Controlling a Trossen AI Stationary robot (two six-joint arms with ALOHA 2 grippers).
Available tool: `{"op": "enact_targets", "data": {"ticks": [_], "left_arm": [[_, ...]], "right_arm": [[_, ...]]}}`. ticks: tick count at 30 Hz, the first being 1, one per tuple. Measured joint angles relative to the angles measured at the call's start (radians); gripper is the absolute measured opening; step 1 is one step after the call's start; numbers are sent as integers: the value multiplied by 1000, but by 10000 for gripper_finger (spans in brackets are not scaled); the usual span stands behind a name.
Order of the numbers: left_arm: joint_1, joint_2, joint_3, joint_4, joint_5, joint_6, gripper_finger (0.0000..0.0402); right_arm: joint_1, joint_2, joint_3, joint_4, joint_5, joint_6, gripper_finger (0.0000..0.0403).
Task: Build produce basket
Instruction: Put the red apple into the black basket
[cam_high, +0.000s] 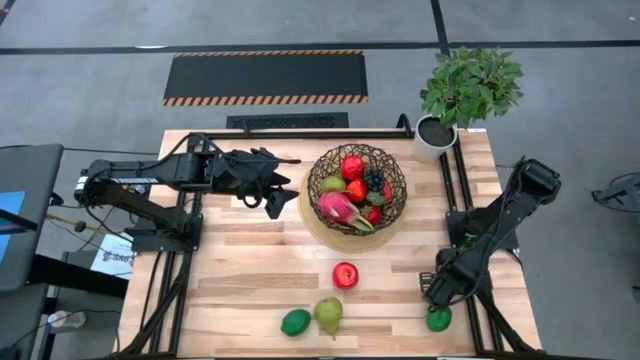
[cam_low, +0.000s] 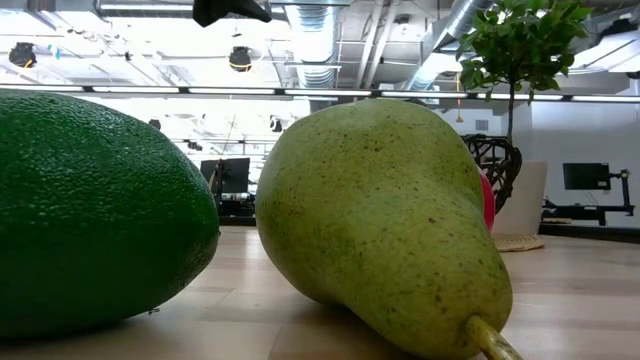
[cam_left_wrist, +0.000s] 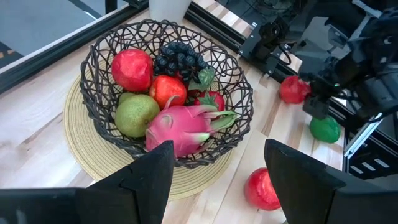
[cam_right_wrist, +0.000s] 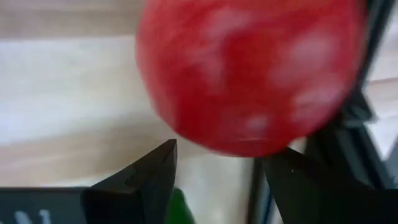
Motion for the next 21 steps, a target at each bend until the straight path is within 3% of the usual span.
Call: {"op": "enact_targets", "data": {"ticks": [6, 17, 21], "left_arm": [[0, 0, 0, 0, -10, 1, 236], [0, 0, 0, 0, -21, 4, 236], [0, 0, 0, 0, -10, 4, 236]], "right_arm": [[-38, 0, -20, 37, 35, -25, 250], [-97, 0, 10, 138, 141, -174, 175], [-116, -2, 62, 124, 148, -268, 166]]}}
